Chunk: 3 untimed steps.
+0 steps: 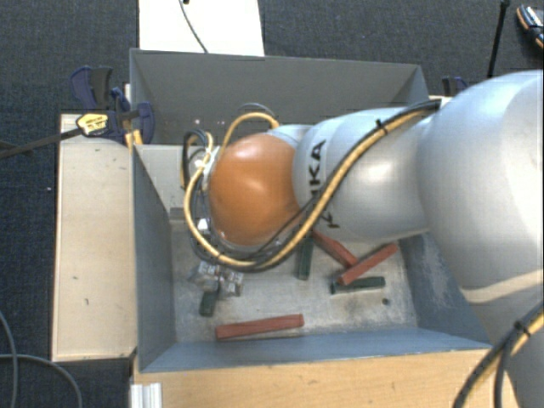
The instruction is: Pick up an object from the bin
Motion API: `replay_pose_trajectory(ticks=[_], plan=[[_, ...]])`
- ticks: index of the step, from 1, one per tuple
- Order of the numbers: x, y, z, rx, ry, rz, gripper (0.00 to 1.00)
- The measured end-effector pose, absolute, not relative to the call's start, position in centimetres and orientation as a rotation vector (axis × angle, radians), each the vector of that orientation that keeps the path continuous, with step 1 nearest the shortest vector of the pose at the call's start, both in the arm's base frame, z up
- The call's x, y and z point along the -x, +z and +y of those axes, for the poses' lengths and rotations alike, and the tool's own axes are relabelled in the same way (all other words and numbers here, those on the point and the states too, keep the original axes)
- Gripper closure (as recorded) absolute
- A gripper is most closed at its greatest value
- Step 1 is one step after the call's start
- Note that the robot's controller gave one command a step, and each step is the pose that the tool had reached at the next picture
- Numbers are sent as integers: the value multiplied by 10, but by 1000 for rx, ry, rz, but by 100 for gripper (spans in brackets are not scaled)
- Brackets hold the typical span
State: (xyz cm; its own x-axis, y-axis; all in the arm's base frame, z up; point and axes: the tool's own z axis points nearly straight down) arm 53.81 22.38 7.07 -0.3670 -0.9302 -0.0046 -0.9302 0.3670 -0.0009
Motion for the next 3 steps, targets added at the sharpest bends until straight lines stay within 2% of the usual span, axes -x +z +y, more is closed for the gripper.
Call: replay_pose_trajectory(ticks=[2,3], plan=[[-537,74,224,1763,4,2597,100],[-537,84,224,1763,4,2598,100]])
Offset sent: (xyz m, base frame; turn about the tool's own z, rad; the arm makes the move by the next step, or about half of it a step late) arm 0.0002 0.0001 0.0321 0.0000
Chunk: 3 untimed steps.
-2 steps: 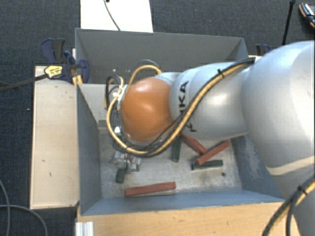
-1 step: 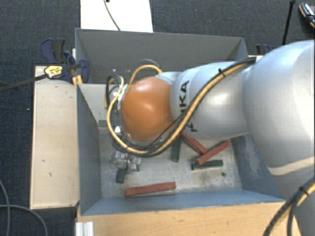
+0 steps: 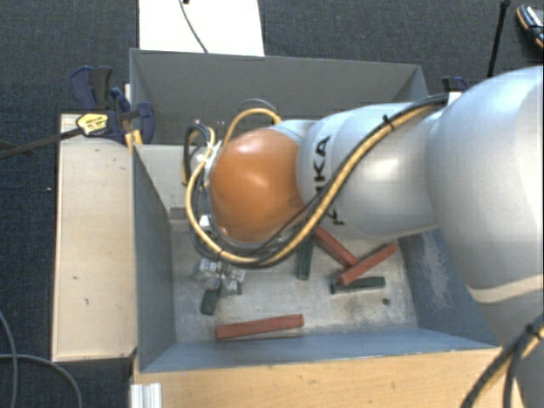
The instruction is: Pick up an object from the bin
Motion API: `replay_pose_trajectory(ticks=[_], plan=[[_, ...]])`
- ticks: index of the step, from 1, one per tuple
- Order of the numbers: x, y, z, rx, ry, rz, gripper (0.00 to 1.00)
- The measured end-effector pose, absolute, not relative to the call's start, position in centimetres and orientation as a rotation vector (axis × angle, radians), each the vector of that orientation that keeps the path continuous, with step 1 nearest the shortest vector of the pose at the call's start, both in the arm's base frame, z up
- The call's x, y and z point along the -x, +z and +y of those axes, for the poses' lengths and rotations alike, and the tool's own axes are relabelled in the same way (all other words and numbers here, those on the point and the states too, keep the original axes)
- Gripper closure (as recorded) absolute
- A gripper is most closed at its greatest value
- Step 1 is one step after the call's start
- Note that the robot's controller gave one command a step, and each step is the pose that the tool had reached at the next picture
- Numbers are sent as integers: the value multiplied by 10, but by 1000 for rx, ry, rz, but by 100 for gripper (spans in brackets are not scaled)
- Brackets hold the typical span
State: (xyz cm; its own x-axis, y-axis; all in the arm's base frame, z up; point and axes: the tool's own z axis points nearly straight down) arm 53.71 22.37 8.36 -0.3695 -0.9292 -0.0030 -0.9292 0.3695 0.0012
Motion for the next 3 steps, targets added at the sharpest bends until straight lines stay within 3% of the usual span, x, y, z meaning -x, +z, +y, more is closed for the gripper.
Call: replay_pose_trajectory(ticks=[3], plan=[[-537,139,224,1759,3,2603,100]])
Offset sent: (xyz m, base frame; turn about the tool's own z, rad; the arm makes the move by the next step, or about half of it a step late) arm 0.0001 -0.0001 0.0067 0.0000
